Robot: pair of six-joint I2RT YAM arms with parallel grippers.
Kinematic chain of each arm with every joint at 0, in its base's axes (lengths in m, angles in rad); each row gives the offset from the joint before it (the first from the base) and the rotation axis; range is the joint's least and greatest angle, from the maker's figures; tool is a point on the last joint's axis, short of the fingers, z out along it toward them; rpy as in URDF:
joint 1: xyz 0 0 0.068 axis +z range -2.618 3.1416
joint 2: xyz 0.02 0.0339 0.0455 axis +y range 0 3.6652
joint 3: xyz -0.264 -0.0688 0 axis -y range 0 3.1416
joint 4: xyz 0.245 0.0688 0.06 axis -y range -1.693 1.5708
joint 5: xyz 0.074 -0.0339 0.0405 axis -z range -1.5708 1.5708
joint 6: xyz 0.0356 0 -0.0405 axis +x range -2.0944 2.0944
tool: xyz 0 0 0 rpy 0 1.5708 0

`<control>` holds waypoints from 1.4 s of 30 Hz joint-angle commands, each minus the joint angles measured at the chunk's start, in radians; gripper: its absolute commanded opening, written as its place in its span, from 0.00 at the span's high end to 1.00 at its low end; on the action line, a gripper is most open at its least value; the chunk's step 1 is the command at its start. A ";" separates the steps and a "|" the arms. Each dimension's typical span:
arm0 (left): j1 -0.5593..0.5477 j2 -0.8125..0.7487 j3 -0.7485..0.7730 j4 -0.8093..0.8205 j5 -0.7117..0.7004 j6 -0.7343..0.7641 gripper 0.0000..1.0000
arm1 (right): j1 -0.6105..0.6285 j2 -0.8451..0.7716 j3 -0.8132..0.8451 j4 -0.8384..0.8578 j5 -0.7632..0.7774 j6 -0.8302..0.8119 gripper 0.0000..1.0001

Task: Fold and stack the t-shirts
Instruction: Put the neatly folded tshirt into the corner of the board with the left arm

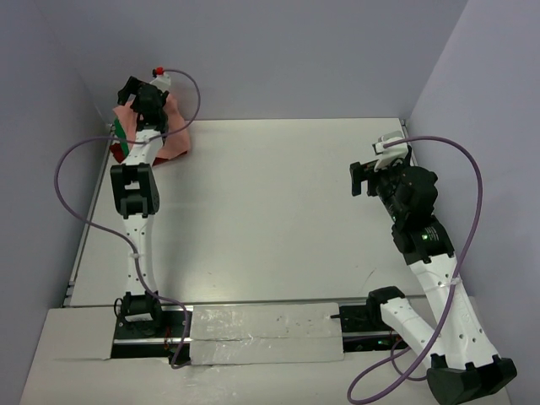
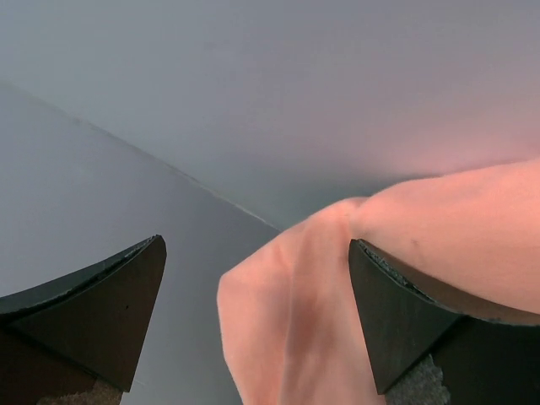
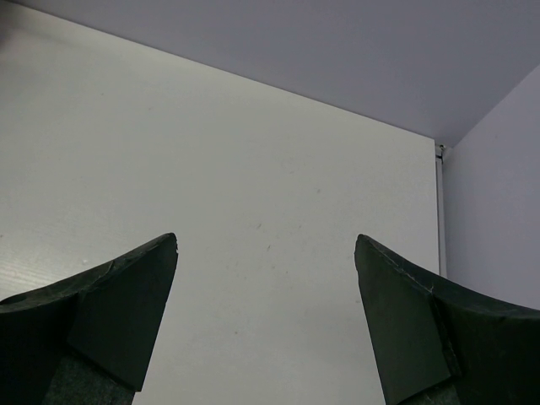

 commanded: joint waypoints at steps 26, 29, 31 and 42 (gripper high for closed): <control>0.167 -1.532 -1.006 -0.336 0.800 -0.792 0.01 | -0.006 -0.006 0.028 -0.006 -0.110 0.086 0.08; 0.167 -1.612 -1.171 -0.333 0.856 -0.828 0.01 | -0.006 0.002 0.029 0.027 -0.016 0.145 0.00; 0.166 -1.684 -1.347 -0.258 0.853 -0.857 0.01 | -0.005 0.002 0.016 0.047 0.010 0.167 0.00; 0.167 -1.591 -1.809 0.272 0.800 -0.865 0.01 | -0.008 0.049 -0.243 0.483 0.114 0.218 0.00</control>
